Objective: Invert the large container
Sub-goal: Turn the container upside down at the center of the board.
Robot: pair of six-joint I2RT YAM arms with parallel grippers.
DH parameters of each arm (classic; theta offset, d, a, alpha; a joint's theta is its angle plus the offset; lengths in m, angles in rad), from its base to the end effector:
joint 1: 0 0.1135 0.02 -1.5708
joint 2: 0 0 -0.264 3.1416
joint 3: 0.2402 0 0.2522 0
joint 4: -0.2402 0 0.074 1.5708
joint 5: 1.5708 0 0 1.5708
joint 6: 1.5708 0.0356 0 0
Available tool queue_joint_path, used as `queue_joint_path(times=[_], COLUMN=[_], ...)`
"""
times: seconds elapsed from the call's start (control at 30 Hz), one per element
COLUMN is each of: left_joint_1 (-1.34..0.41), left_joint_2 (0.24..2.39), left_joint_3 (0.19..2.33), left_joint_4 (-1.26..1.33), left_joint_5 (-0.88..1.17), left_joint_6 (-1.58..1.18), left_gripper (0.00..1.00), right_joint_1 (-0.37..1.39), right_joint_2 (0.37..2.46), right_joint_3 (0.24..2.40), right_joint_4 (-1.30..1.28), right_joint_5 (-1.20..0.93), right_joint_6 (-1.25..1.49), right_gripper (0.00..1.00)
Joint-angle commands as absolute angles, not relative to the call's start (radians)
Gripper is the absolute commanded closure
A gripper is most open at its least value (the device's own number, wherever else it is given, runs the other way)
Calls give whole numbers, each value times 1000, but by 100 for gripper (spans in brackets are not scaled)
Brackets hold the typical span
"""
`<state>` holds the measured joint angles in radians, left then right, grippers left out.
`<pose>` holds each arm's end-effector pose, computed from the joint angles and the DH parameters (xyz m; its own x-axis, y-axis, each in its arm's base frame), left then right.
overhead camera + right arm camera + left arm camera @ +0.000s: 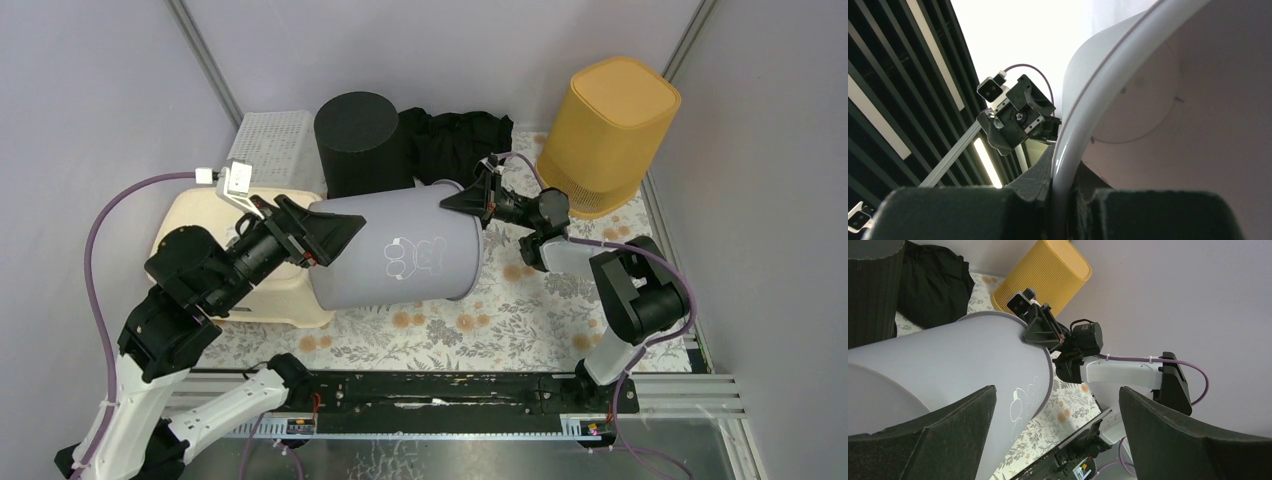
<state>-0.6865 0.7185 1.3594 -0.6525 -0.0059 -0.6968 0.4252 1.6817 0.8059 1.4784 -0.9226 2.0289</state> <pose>0.0708 -0.0577 0.4806 -0.4107 -0.4931 -0.7669 0.4768 0.6007 -0.6417 0.2897 0.1623 0.2803 -0.9883 0.1469 -0.0409 -0.0884 -0.3331 0.9387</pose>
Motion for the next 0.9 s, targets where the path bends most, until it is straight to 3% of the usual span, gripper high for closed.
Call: queue_joint_path(times=[0.0,0.67,0.8,0.87], left_joint_1=[-683,-683,-683,-683], left_joint_2=[725,720,712,707], left_joint_3=[1381,1315,1259,1234], left_joint_4=[-653,-639,-623,-615], left_joint_5=[-18,-19,-10,-4], left_joint_6=[-678,-691,-706,-714], left_gripper=[0,0,0,0], right_joint_1=[429,408,406,406], right_joint_2=[1701,1901,1947,1962], right_joint_3=[804,691,684,682], right_joint_4=[1704,1705,1704,1705], right_joint_5=[-927,-990,-996,-1000], right_joint_6=[2097,1981,1963,1958], right_gripper=[100,100,83,69])
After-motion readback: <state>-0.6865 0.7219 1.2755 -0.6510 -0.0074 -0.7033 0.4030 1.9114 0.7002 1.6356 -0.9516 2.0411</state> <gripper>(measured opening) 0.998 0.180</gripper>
